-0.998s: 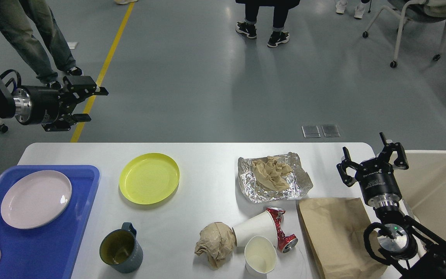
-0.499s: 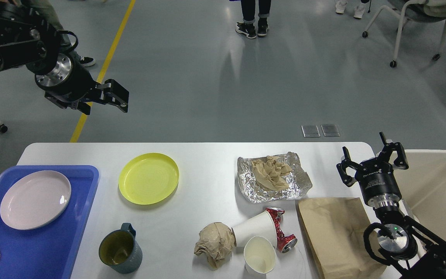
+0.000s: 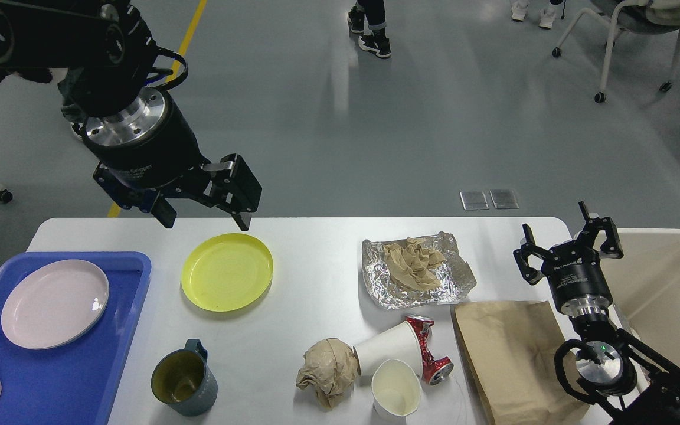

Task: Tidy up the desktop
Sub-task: 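Lower the left gripper down toward the dark teal mug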

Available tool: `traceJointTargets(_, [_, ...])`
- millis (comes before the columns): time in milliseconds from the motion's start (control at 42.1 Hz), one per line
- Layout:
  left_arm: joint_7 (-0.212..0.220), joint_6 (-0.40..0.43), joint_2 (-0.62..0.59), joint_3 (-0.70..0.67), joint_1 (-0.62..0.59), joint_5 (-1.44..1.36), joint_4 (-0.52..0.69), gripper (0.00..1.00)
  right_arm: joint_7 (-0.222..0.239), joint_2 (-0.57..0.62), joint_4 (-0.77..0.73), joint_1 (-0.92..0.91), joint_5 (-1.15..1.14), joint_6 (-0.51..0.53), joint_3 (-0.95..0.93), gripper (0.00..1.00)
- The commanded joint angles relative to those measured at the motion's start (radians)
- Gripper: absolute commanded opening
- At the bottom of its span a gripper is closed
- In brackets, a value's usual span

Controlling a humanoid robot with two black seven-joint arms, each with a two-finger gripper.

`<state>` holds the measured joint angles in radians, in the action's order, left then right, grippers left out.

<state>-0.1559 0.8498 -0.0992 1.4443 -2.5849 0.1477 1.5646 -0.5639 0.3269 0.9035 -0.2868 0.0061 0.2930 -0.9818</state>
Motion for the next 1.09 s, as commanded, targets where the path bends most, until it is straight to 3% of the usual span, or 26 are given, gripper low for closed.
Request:
traceJointTargets(0, [0.007,-0.014,-0.004,0.043,-0.024,0.015,0.052,0.97,-0.001,0.0,0.0,0.0,0.0,0.0,0.0,1.0])
traceJointTargets(214, [0.024,-0.115,-0.005,0.108,0.034,0.039,0.048,0.97,0.001,0.0,0.0,0.0,0.0,0.0,0.0,1.0])
traceJointTargets(713, [0.018,-0.112,-0.04,0.073,0.107,0.035,0.048,0.97,-0.001,0.001,0.002,0.0,0.0,0.0,0.0,1.0])
traceJointTargets(950, [0.051,-0.13,-0.053,0.047,0.271,0.015,0.049,0.95,-0.001,0.001,0.002,0.002,0.0,0.0,0.0,1.0])
traceJointTargets(1069, [0.088,-0.215,-0.092,0.019,0.393,-0.032,0.051,0.94,-0.001,0.0,0.002,0.0,0.0,0.0,0.0,1.0])
